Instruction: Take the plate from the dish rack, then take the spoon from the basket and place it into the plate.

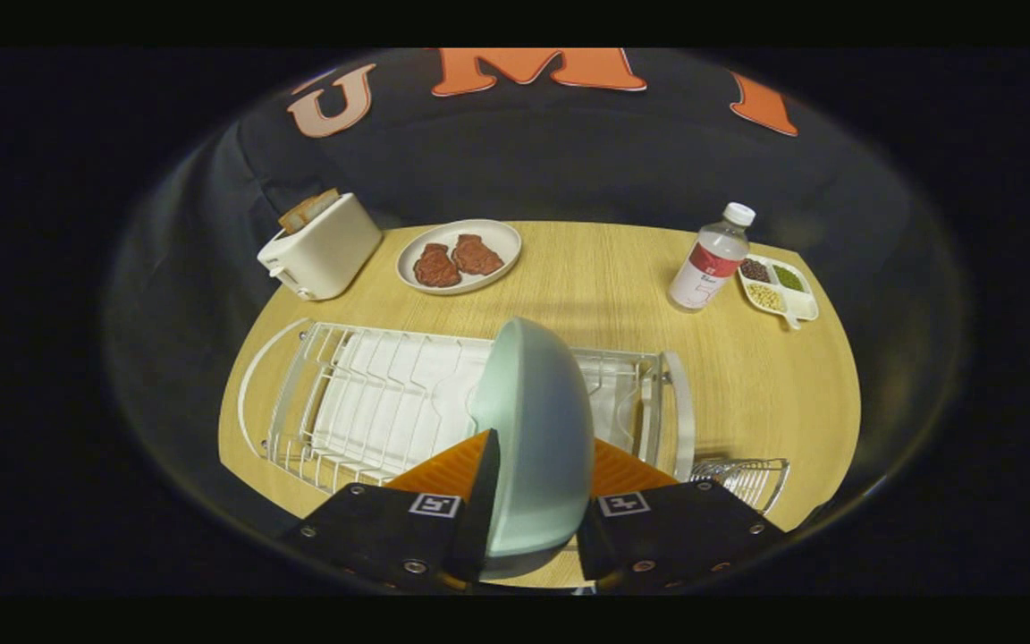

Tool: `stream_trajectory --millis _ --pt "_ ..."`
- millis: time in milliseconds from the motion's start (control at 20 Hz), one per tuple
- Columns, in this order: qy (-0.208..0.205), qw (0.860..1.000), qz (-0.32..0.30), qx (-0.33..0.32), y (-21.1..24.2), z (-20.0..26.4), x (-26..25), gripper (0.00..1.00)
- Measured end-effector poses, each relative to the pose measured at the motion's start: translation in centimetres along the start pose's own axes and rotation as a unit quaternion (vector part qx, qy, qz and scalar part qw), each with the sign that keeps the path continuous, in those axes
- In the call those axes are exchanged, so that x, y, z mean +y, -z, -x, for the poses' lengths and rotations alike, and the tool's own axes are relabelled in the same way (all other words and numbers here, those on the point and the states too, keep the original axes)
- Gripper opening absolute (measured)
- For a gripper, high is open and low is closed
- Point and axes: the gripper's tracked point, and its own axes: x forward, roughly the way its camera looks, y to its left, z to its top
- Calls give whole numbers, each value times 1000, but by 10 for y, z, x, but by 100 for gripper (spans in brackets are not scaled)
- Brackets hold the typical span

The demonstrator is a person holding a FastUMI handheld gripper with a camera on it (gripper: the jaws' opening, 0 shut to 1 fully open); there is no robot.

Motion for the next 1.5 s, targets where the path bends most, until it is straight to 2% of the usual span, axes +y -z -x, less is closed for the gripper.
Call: stream_trajectory --millis 200,350,500,1000,1300,1500 --pt "22 1000 16 -1 -7 3 1 40" --pt "57 997 39 -20 -22 17 -2 39" --pt "76 994 67 -37 -31 29 3 31" --pt "36 990 104 -86 -12 90 33 28" --pt "8 991 103 -91 34 119 35 28" --pt "-13 993 80 -84 71 128 31 28"
